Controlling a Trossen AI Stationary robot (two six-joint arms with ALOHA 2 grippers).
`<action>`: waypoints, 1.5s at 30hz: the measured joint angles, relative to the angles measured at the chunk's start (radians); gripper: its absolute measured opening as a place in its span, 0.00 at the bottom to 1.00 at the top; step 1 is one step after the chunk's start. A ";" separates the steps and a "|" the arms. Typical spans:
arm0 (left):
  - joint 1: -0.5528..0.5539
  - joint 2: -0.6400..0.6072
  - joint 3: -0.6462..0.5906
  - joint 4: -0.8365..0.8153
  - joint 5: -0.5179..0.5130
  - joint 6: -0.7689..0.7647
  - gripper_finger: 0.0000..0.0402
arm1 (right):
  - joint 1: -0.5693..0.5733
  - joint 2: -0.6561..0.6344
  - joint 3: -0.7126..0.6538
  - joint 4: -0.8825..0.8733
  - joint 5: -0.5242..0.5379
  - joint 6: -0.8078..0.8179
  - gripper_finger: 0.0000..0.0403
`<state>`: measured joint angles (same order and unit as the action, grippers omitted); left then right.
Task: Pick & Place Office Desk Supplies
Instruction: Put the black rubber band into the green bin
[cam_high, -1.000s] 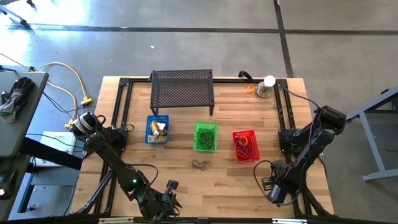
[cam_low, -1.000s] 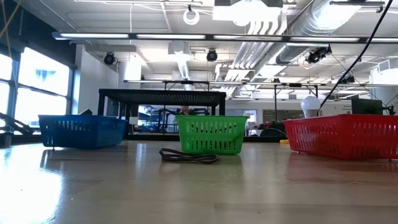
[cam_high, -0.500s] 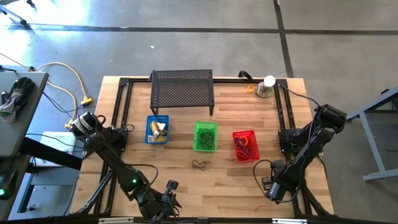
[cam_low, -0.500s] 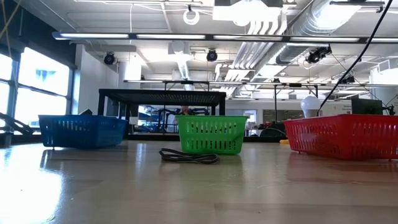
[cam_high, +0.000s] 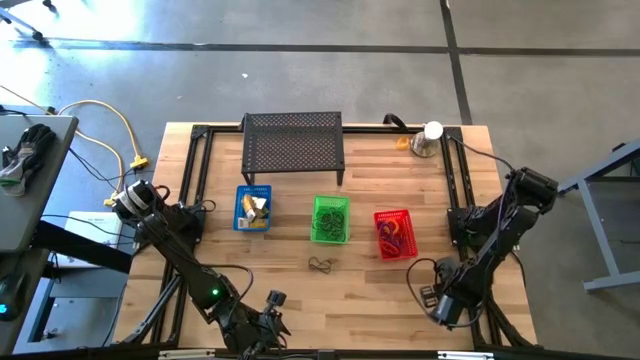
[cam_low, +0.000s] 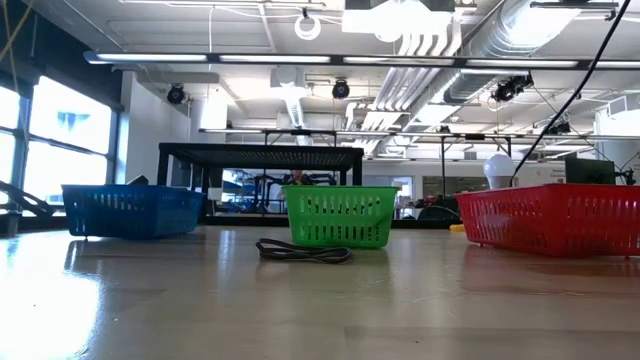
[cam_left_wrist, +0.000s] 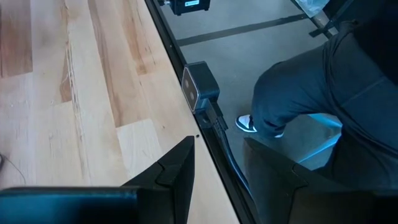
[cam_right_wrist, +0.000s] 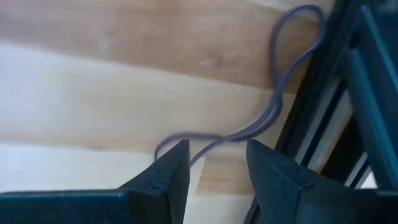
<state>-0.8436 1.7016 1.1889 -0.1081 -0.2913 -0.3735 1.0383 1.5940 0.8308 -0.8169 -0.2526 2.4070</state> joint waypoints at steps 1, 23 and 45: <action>0.000 0.000 0.000 0.000 0.000 0.000 0.33 | 0.000 0.000 0.000 0.009 0.000 -0.032 0.36; 0.044 0.000 0.000 0.016 0.000 0.007 0.33 | 0.010 0.005 -0.002 0.067 0.100 -1.289 0.36; 0.104 0.000 0.000 0.042 -0.001 -0.001 0.33 | 0.179 0.029 -0.031 0.071 0.248 -1.487 0.36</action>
<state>-0.7395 1.7020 1.1889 -0.0661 -0.2920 -0.3740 1.2178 1.6230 0.8001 -0.7460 -0.0045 0.9199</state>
